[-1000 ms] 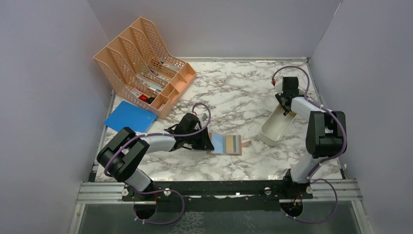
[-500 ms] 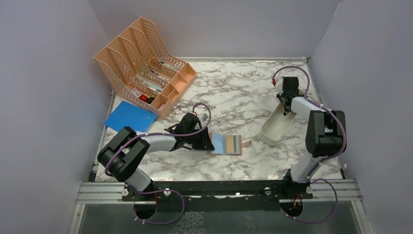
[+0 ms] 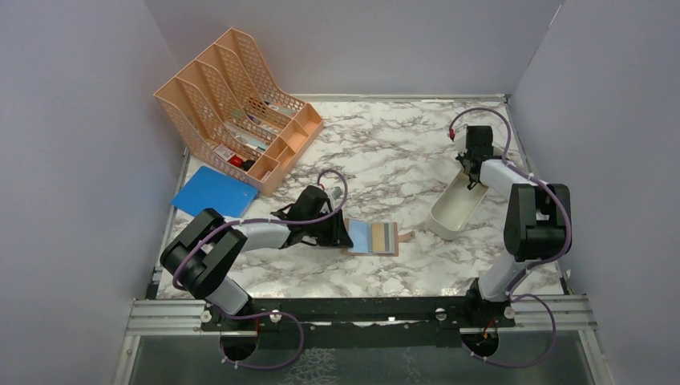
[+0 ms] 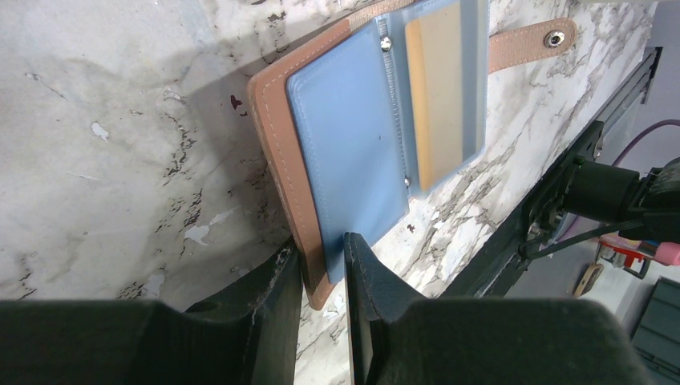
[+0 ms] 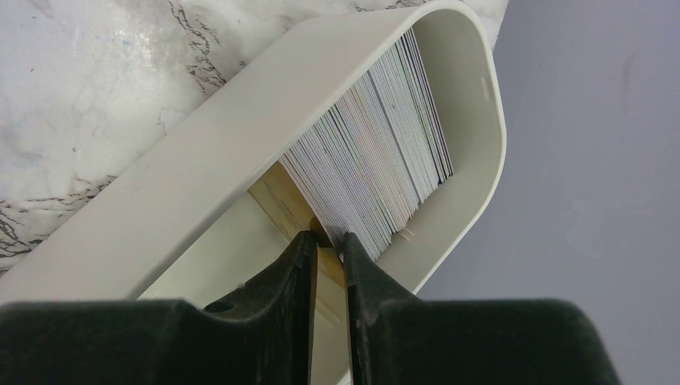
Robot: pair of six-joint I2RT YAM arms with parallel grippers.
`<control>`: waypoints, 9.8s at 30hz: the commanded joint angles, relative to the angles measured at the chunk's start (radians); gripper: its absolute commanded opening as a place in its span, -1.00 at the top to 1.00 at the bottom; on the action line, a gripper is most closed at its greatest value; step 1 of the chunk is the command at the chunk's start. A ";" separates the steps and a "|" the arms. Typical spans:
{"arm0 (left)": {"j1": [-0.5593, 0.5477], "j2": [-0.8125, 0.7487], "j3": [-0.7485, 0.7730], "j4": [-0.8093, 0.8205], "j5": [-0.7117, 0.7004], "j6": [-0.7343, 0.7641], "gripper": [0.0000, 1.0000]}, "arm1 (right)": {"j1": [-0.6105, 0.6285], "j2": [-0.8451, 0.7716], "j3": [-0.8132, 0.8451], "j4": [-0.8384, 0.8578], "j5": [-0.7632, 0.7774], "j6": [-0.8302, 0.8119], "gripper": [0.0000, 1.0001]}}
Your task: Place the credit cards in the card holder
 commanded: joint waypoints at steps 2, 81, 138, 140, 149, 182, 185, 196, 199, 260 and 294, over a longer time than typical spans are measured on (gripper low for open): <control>0.004 -0.001 0.017 0.010 0.016 0.004 0.45 | -0.008 -0.054 0.033 -0.021 -0.013 0.006 0.62; 0.004 -0.075 -0.114 0.064 -0.019 -0.090 1.00 | 0.468 -0.488 -0.555 0.280 -0.911 1.307 0.98; -0.005 -0.068 -0.133 0.117 -0.013 -0.112 1.00 | 0.632 -0.246 -0.581 0.403 -0.848 1.377 0.64; -0.007 -0.071 -0.131 0.116 -0.011 -0.112 1.00 | 0.634 -0.248 -0.565 0.371 -0.831 1.362 0.56; -0.007 -0.088 -0.148 0.117 -0.014 -0.112 1.00 | 0.634 -0.373 -0.522 0.183 -0.687 1.286 0.28; -0.007 -0.172 -0.152 0.073 -0.025 -0.122 1.00 | 0.720 -0.355 -0.413 0.110 -0.654 1.271 0.27; -0.007 -0.181 -0.154 0.066 -0.027 -0.124 1.00 | 0.720 -0.426 -0.397 0.012 -0.583 1.242 0.24; -0.007 -0.245 -0.156 0.006 -0.046 -0.123 1.00 | 0.714 -0.571 -0.422 -0.175 -0.355 1.204 0.33; -0.007 -0.260 -0.159 -0.006 -0.050 -0.122 1.00 | 0.703 -0.575 -0.430 -0.178 -0.332 1.198 0.34; -0.030 -0.151 -0.045 0.194 0.130 -0.153 0.30 | 0.630 -0.445 -0.447 -0.003 -0.530 1.140 0.98; -0.054 0.118 0.175 -0.033 -0.088 0.015 0.74 | 0.630 -0.456 -0.401 -0.044 -0.614 1.115 0.61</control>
